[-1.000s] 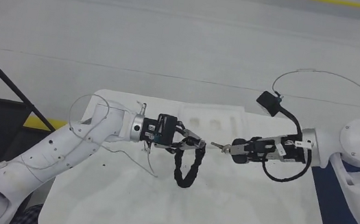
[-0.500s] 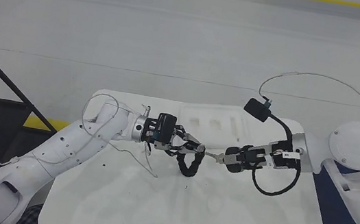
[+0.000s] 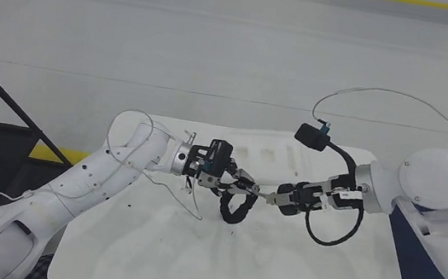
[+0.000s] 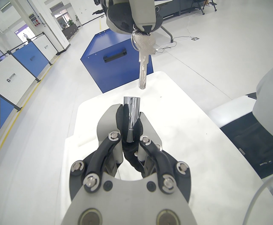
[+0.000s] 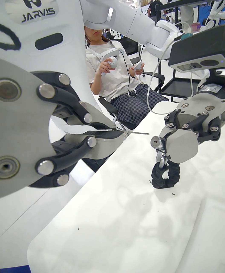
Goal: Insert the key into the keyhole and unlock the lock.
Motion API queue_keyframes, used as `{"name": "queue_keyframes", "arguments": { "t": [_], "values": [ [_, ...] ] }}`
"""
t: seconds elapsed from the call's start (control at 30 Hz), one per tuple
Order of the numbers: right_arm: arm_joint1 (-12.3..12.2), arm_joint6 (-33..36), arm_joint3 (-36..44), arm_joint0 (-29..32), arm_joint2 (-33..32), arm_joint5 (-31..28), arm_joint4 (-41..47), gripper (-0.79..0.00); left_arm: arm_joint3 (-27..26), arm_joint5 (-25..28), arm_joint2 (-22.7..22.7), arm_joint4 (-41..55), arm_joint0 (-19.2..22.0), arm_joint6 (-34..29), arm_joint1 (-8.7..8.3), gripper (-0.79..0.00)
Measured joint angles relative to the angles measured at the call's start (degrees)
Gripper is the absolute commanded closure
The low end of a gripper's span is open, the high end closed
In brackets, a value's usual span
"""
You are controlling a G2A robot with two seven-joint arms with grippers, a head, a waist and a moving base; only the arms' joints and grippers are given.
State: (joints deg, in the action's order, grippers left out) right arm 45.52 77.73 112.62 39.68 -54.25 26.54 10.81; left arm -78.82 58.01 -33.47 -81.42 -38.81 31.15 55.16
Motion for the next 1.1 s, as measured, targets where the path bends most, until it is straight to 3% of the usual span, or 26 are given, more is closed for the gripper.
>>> {"name": "queue_keyframes", "arguments": {
  "t": [1.1],
  "values": [
    [-0.5,-1.7,-1.7,-4.4,5.4,1.7,-0.7,0.0,-0.6,0.0,1.4,2.4,0.8,-2.8,-0.42,0.0]
  ]
}}
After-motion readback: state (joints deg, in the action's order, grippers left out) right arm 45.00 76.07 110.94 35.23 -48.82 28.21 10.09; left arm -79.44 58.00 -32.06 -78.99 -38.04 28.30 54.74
